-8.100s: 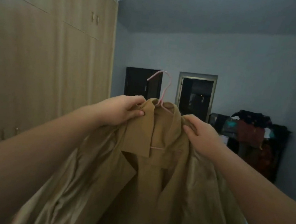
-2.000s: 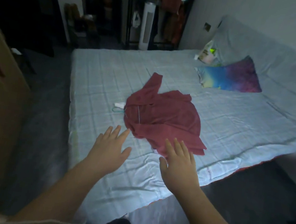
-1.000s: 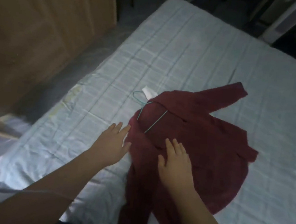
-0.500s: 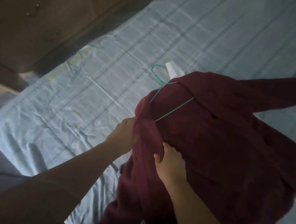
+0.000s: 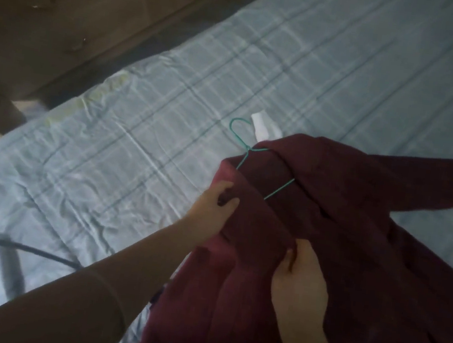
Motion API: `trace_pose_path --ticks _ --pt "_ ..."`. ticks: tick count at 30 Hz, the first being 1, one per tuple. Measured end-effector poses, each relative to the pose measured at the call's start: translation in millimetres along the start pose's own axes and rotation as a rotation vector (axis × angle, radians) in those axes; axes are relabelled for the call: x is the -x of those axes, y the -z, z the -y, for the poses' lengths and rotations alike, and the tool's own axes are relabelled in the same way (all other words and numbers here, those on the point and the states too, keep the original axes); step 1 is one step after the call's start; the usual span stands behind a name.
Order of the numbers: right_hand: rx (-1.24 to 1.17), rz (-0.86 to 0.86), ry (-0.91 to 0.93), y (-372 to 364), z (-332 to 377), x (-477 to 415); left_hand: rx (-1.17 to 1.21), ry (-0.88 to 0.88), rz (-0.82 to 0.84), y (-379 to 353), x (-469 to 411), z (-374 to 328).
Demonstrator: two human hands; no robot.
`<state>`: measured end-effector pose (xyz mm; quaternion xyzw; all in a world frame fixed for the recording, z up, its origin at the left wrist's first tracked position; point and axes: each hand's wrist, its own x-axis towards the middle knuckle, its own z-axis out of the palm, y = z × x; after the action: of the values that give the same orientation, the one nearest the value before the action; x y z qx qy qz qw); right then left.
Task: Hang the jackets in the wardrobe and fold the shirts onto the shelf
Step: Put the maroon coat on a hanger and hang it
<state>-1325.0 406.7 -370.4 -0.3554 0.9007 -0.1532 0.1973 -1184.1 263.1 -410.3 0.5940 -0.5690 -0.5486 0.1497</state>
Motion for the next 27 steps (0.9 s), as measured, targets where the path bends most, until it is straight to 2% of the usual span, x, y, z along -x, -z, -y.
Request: trace_pose_path --ticks 3,7,12,14,17,18,20,22,27 --pt "0.128 -0.015 0.015 -5.4 -17.9 -25.0 -0.089 -0.043 0.028 -20.3 -13.2 -1.3" --pt "0.275 0.218 -0.013 -28.3 -36.9 -39.6 -0.253 -0.021 0.113 -36.9 -27.5 18.8" --pt "0.319 0.312 -0.008 -25.2 -32.7 -61.2 -0.299 -0.013 0.137 -30.8 -38.8 17.9" --pt "0.327 0.297 0.057 -16.8 -21.9 -75.4 -0.304 0.000 0.029 -15.8 -41.7 15.7" --pt "0.173 0.135 0.221 -11.3 2.0 -106.6 -0.317 -0.017 -0.235 2.4 -46.7 19.3" --pt "0.116 0.090 0.276 -13.2 10.0 -119.5 -0.326 -0.009 -0.275 5.5 -50.3 21.9" --pt "0.046 0.061 0.334 -22.0 22.9 -146.8 -0.331 0.082 -0.244 6.3 -61.7 25.8" --pt "0.087 0.095 0.333 -36.0 32.0 -169.9 -0.307 0.189 -0.171 3.3 -74.2 24.9" --pt "0.290 0.239 0.273 -70.8 29.6 -188.8 -0.273 0.236 -0.039 -1.4 -95.1 15.8"
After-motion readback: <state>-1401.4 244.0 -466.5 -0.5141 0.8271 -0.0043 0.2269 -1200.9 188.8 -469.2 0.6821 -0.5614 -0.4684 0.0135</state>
